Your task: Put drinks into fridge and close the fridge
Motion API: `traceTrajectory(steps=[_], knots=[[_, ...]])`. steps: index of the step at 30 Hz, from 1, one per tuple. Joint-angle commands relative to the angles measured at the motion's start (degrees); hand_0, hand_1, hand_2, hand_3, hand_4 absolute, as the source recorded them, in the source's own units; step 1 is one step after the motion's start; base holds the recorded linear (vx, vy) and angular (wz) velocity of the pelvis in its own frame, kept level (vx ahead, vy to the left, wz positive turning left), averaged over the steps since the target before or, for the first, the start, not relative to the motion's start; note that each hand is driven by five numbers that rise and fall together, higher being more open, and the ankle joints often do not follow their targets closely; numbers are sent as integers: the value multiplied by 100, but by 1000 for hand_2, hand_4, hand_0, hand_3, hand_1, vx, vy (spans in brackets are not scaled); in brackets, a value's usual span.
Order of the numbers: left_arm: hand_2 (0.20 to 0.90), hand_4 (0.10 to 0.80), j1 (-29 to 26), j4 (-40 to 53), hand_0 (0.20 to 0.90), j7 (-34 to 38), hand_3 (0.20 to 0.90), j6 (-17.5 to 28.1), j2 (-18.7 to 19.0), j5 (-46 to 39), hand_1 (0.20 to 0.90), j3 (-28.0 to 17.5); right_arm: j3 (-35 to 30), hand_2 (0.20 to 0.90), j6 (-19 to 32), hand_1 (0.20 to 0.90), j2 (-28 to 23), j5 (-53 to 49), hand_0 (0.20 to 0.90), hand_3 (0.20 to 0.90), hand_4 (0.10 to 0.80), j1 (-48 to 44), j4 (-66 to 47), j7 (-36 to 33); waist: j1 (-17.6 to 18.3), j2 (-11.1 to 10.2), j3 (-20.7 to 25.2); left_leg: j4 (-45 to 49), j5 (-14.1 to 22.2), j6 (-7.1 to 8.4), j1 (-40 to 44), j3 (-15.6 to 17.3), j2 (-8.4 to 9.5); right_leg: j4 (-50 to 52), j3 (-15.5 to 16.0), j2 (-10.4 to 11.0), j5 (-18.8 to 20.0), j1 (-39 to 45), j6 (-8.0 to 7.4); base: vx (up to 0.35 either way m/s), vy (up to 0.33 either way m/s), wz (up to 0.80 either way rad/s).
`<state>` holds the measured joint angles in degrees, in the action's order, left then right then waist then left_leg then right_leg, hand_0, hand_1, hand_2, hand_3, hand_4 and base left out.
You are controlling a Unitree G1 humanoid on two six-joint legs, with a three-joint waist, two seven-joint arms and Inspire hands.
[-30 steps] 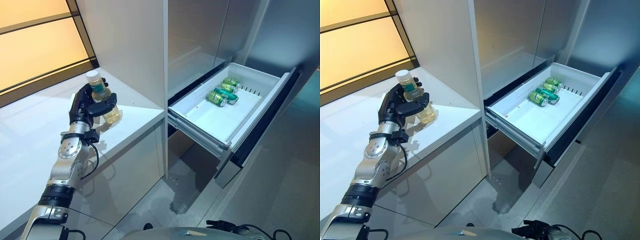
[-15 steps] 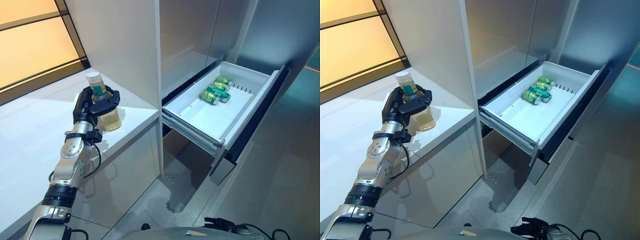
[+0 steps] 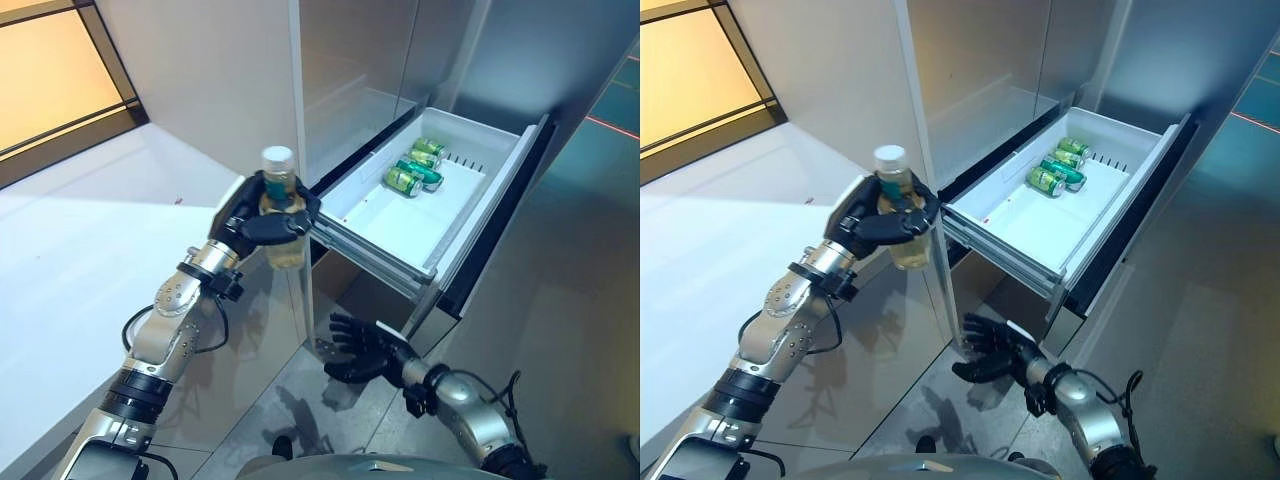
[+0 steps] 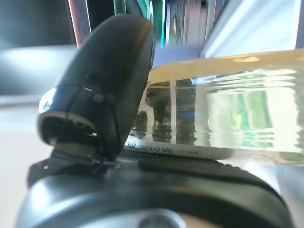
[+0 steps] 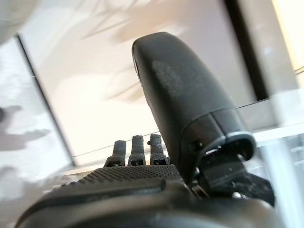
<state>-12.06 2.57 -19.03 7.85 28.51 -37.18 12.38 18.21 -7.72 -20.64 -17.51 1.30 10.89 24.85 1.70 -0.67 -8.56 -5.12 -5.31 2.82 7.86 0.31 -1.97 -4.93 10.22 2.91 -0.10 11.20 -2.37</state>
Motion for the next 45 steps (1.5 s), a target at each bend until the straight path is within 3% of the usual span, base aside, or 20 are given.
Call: traceTrajectory(steps=[1,6,15,29,30,31,36,41,45], knots=[[300,100,-774,804,300,-402,200,1141,-224,-630,300,-210,-487,900,430,900,-246,-752,900,900,800,-763,-1220,298,81,107,202,41,846,-447,301,339,468,764,-197,-328,-624,-291,-65,-4,-1,-20],[300,100,-869,902,300,-457,200,989,-259,-570,300,33,-565,900,442,900,-330,-1116,900,900,800,-1223,-1819,161,100,100,222,62,875,-488,297,399,474,757,-272,-336,-598,-319,-67,-5,-6,-17],[300,100,-1206,767,300,-371,200,702,-305,-453,300,486,-365,900,-79,900,-442,-2066,900,900,800,-1802,-2376,493,114,23,251,104,889,-515,271,470,498,733,-316,-352,-556,-331,-49,-2,-7,-2],[300,100,-1504,565,300,-459,200,870,-393,-689,300,930,236,900,-996,900,-307,-3071,900,900,800,-2118,-2471,856,86,-47,274,117,868,-506,231,445,516,668,-295,-364,-493,-335,-34,0,0,0],[300,100,-1522,575,300,-504,200,914,-427,-699,300,967,290,773,-1068,773,-272,-3103,773,752,652,-2119,-2475,818,87,-47,280,108,863,-504,230,440,514,656,-295,-363,-486,-333,-34,0,0,0],[300,100,-1544,601,300,-577,200,1087,-473,-776,300,1055,364,300,-1133,300,-250,-3275,300,200,100,-2122,-2450,781,94,-42,280,103,854,-500,231,438,513,650,-292,-362,-479,-333,-33,0,0,0],[300,100,-1559,715,300,-409,200,1701,-565,-634,300,1157,456,300,-1059,300,-174,-3262,300,200,100,-2092,-2414,534,106,-48,304,90,836,-495,216,398,517,636,-320,-372,-461,-348,-28,0,0,0],[300,100,-1582,852,300,174,200,2540,-557,133,300,1086,354,300,-954,300,-198,-3247,300,200,100,-2137,-2423,244,103,-72,314,76,832,-490,203,346,520,621,-347,-390,-460,-353,-16,0,0,0],[300,100,-1528,938,300,240,200,2569,-595,216,300,1054,200,300,-715,300,-216,-3312,300,200,100,-2171,-2496,-30,95,-78,314,61,828,-489,186,297,521,617,-354,-398,-460,-369,-13,0,0,0]])
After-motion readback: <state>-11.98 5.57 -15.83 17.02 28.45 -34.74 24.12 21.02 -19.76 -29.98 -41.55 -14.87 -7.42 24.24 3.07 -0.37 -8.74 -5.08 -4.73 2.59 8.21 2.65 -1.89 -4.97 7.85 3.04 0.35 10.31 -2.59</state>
